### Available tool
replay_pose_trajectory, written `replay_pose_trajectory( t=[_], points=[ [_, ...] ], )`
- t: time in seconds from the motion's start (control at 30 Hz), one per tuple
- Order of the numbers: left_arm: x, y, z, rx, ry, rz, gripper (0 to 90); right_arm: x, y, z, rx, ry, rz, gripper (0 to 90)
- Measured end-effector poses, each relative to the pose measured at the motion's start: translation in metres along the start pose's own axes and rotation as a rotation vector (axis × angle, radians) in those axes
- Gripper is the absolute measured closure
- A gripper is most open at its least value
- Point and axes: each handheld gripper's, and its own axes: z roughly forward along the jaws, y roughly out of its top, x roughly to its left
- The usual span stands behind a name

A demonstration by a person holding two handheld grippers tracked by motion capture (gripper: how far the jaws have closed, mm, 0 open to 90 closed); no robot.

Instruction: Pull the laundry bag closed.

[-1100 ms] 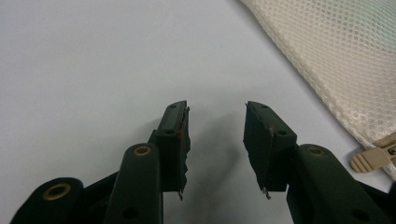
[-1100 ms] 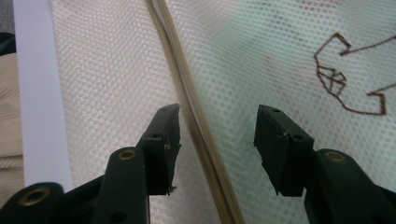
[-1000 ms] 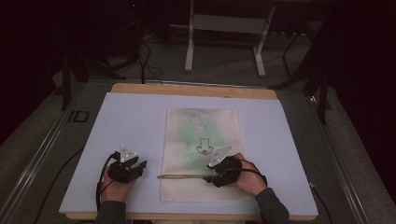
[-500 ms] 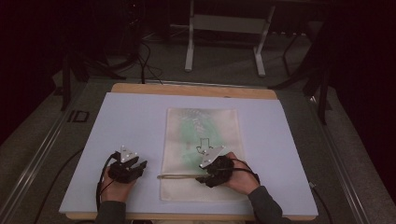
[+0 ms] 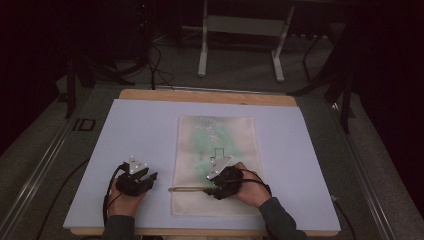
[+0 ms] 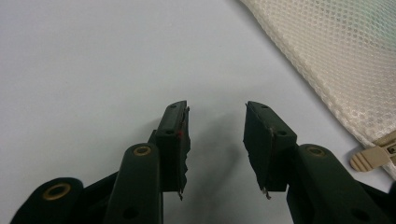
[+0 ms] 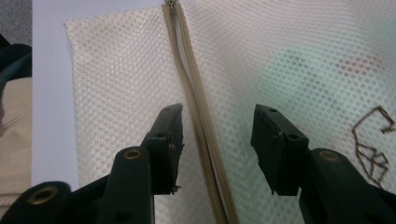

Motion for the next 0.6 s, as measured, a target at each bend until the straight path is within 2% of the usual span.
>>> replay_pose_trajectory(
  t=[0.6],
  points=[
    [0.000, 0.000, 0.000, 0.000, -0.002, -0.001, 59.2, 0.004, 0.019, 0.019, 0.004, 0.029, -0.030, 54.5]
  ],
)
